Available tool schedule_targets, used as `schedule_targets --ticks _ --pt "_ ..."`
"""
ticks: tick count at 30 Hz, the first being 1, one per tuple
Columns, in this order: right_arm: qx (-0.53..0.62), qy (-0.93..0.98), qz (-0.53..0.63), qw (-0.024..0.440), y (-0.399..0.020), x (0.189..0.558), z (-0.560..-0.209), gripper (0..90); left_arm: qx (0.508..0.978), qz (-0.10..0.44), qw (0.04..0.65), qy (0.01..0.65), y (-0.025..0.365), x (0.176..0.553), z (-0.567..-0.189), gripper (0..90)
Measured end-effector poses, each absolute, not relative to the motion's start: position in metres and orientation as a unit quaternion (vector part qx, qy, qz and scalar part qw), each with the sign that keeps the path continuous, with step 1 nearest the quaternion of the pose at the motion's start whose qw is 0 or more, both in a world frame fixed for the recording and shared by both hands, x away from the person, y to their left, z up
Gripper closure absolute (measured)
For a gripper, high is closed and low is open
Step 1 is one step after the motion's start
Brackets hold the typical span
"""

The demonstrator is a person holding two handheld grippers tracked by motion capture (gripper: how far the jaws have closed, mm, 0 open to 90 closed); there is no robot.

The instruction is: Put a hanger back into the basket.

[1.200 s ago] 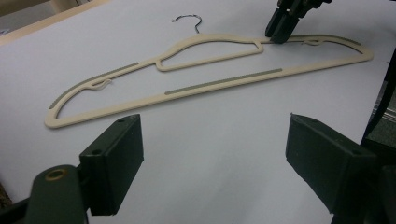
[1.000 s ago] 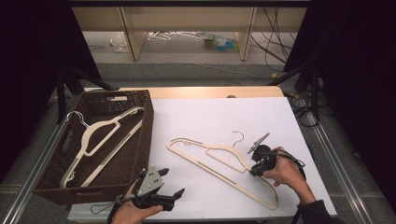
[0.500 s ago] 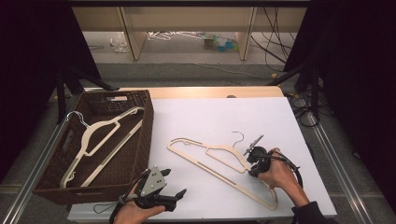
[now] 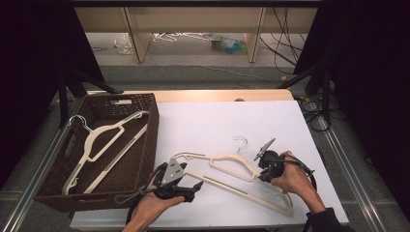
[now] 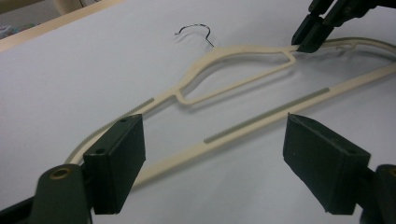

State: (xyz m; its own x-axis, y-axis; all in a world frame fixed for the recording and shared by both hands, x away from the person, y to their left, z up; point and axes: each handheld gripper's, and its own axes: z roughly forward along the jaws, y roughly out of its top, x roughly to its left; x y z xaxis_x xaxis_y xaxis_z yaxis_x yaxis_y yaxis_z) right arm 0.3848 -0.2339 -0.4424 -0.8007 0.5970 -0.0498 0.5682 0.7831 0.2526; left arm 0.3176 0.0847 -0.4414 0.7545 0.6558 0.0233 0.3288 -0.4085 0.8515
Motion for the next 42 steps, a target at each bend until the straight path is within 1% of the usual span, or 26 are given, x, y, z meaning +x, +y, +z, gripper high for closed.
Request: schedule_targets --ticks 5,10,12,14,16,21,23,25,26,28,30,31,32,38,40,42 --pt "0.287 0.948 0.114 0.072 -0.235 0.377 -0.435 79.8 0.850 0.206 0.406 0.264 0.054 0.344 -0.443 21.6" --pt "0.278 0.951 0.117 0.074 -0.237 0.371 -0.429 79.8 0.859 0.185 0.391 0.274 0.036 0.370 -0.456 22.7" --pt "0.271 0.952 0.121 0.073 -0.236 0.368 -0.426 79.8 0.870 0.185 0.372 0.268 0.034 0.379 -0.459 23.5" --pt "0.271 0.952 0.126 0.068 -0.237 0.368 -0.425 79.8 0.867 0.174 0.376 0.277 0.031 0.386 -0.465 24.1" --pt "0.269 0.952 0.127 0.072 -0.236 0.367 -0.425 79.8 0.867 0.174 0.374 0.279 0.030 0.392 -0.469 27.5" --pt "0.261 0.955 0.124 0.071 -0.233 0.365 -0.422 79.8 0.871 0.165 0.373 0.273 0.022 0.399 -0.475 27.6" --pt "0.255 0.956 0.127 0.074 -0.232 0.365 -0.421 79.8 0.874 0.157 0.372 0.271 0.019 0.402 -0.477 31.2" --pt "0.253 0.956 0.128 0.072 -0.232 0.363 -0.420 79.8 0.877 0.155 0.369 0.265 0.015 0.405 -0.479 32.9" --pt "0.252 0.956 0.129 0.075 -0.231 0.363 -0.419 79.8 0.879 0.150 0.372 0.258 0.012 0.406 -0.480 36.2" --pt "0.253 0.956 0.130 0.075 -0.231 0.361 -0.418 79.8 0.881 0.145 0.371 0.255 0.009 0.407 -0.481 38.1" --pt "0.246 0.957 0.132 0.077 -0.230 0.361 -0.417 79.8 0.884 0.145 0.371 0.246 0.007 0.407 -0.481 43.2" --pt "0.246 0.957 0.131 0.076 -0.229 0.360 -0.417 79.8 0.883 0.143 0.373 0.245 0.006 0.408 -0.482 44.2" --pt "0.243 0.958 0.133 0.076 -0.229 0.360 -0.417 79.8 0.884 0.142 0.373 0.242 0.006 0.408 -0.482 48.5" --pt "0.229 0.961 0.135 0.078 -0.227 0.359 -0.416 79.6 0.890 0.127 0.378 0.222 0.007 0.407 -0.481 59.3" --pt "0.226 0.962 0.134 0.076 -0.227 0.359 -0.416 79.5 0.892 0.125 0.377 0.214 0.008 0.407 -0.480 61.5" --pt "0.223 0.962 0.136 0.079 -0.226 0.358 -0.416 79.4 0.893 0.118 0.381 0.208 0.009 0.406 -0.479 66.8"
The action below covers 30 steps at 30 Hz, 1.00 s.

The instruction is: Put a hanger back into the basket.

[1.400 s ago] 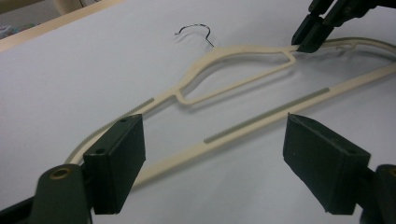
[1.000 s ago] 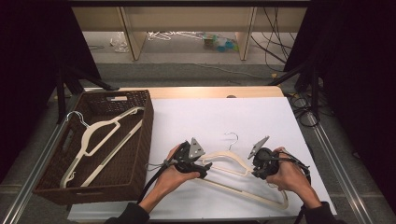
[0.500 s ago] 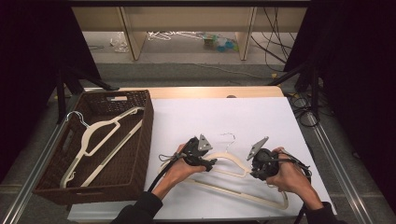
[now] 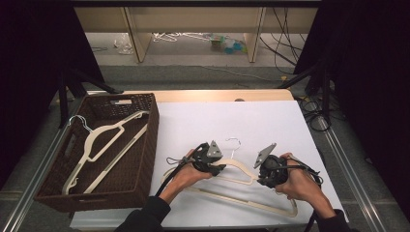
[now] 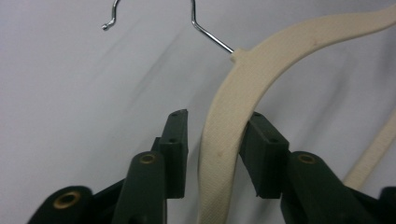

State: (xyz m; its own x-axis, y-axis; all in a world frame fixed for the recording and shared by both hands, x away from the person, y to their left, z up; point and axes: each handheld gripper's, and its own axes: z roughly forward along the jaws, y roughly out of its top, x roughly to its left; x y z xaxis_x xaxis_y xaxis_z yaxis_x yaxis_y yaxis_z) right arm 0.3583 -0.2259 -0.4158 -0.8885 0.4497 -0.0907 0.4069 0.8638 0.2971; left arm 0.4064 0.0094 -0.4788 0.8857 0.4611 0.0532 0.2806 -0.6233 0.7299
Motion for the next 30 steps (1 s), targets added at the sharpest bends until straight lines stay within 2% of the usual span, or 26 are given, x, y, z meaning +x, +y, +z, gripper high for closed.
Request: schedule_targets --ticks 12,30 --pt "0.200 0.963 0.161 0.083 -0.229 0.355 -0.410 77.5 0.896 0.104 0.395 0.172 0.026 0.393 -0.442 72.0" --pt "0.198 0.940 0.243 0.134 -0.230 0.346 -0.376 45.5 0.885 0.091 0.424 0.168 0.046 0.366 -0.401 78.9"
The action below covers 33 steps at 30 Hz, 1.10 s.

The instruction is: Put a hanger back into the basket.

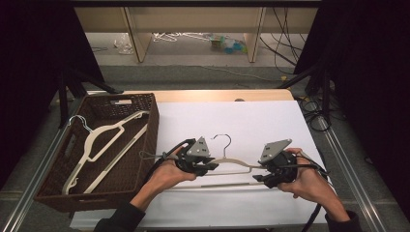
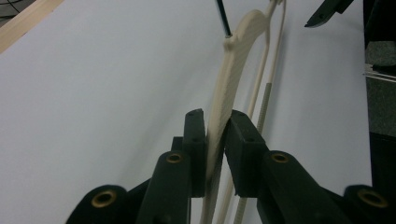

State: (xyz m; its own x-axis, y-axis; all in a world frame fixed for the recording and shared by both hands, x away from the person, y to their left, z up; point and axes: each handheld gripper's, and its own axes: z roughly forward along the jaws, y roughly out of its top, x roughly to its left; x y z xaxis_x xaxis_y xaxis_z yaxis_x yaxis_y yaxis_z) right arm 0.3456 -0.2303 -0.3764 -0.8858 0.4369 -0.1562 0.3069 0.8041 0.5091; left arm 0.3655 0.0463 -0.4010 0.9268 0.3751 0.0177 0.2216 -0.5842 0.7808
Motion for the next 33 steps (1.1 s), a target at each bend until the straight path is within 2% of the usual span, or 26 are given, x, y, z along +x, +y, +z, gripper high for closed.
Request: schedule_targets --ticks 9,13,18,24,27,33 --pt "0.228 0.918 0.281 0.164 -0.237 0.348 -0.371 38.0 0.879 0.070 0.440 0.171 0.043 0.357 -0.395 82.7" --pt "0.238 0.913 0.290 0.161 -0.238 0.348 -0.370 35.8 0.878 0.064 0.443 0.169 0.042 0.353 -0.392 84.1" --pt "0.239 0.906 0.307 0.164 -0.240 0.349 -0.369 35.1 0.879 0.059 0.445 0.162 0.041 0.349 -0.390 85.5" --pt "0.248 0.900 0.323 0.154 -0.243 0.350 -0.365 33.1 0.876 0.068 0.446 0.171 0.046 0.348 -0.387 85.8" --pt "0.255 0.891 0.337 0.167 -0.245 0.351 -0.365 33.0 0.875 0.070 0.444 0.178 0.051 0.349 -0.386 85.9" --pt "0.257 0.890 0.340 0.163 -0.248 0.349 -0.362 32.6 0.874 0.069 0.440 0.194 0.060 0.348 -0.380 85.9"
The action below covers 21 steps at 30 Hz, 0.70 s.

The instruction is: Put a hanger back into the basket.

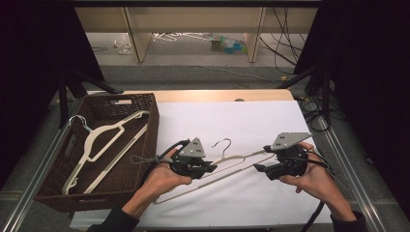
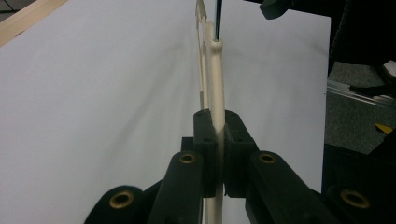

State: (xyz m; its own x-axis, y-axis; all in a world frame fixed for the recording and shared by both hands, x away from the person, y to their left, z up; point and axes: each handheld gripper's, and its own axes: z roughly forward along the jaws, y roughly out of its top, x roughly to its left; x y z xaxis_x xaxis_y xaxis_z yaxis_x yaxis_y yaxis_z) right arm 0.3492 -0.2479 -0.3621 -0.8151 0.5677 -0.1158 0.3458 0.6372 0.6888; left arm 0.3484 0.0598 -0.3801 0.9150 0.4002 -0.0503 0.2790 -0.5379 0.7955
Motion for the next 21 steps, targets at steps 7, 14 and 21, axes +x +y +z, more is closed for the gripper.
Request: schedule_targets --ticks 7,14,21 --pt "0.259 0.884 0.354 0.162 -0.251 0.339 -0.361 32.6 0.857 0.072 0.460 0.219 0.078 0.345 -0.354 85.8" --pt "0.266 0.869 0.382 0.167 -0.254 0.333 -0.371 31.6 0.827 0.081 0.501 0.244 0.105 0.342 -0.320 85.8" --pt "0.266 0.870 0.382 0.159 -0.252 0.330 -0.380 30.9 0.816 0.122 0.507 0.251 0.138 0.342 -0.285 85.8"
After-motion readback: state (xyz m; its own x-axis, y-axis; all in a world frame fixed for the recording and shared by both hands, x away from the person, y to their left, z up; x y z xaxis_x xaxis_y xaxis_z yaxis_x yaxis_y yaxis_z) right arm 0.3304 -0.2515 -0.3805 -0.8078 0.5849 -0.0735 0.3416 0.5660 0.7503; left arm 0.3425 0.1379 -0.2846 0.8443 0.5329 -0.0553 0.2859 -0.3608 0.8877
